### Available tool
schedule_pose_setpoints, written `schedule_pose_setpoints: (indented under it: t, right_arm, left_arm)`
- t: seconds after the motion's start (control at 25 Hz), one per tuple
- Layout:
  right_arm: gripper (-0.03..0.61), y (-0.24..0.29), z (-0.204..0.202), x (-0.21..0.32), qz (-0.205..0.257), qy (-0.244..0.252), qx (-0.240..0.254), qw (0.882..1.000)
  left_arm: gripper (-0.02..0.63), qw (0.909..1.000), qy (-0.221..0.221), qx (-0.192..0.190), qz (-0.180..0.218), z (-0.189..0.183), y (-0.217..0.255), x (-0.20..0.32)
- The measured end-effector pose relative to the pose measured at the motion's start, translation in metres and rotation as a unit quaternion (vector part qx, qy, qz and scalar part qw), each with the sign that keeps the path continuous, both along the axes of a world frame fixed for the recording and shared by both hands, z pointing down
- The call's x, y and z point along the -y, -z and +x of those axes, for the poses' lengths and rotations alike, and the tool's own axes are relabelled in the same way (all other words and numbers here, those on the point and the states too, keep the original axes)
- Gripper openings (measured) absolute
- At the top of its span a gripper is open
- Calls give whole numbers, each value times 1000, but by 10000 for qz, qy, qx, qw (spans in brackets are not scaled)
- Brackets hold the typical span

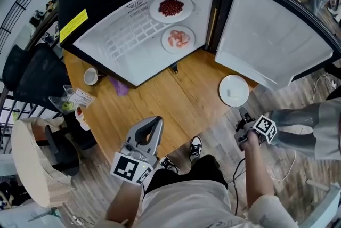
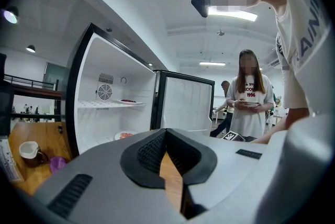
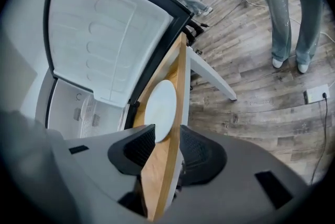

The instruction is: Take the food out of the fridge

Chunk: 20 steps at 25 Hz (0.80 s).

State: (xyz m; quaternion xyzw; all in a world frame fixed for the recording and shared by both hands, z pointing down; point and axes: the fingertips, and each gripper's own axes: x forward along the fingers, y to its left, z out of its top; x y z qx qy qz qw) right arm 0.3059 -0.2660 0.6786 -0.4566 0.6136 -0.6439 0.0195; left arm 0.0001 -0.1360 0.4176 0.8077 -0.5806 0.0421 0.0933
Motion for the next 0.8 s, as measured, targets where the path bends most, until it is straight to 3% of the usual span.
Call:
schedule_pose_setpoints:
  t: [0.04, 0.12, 0.2, 0.36, 0.48, 0.64, 0.8]
  right_arm:
    - [156, 8, -3, -6, 76, 72, -104, 9999]
    - [72, 28, -15, -14, 303, 277, -317, 9987]
    - [35, 52, -33, -18, 602, 499, -438, 9960]
    - [21, 108, -67, -22, 1257, 836, -464, 9874]
    - [21, 153, -91, -28, 1848, 1122, -614, 9744]
    - [20, 206, -123, -43, 2816, 1642, -964, 9405]
    - [20, 259, -159, -60, 3871, 2103, -1259, 8889]
  left_arm:
    - [8, 10000, -7, -6, 22, -1, 1, -1]
    - [8, 10000, -24, -29, 63, -3, 4, -3]
    - [8, 9999, -36, -56, 100, -6, 6, -7]
    - [8, 9997, -43, -104, 211, -12, 15, -17]
    - [8, 9995, -12, -117, 297, -19, 25, -26]
    - [8, 9990, 77, -117, 421, -33, 39, -40]
    - [8, 9979, 244, -74, 591, -50, 56, -53]
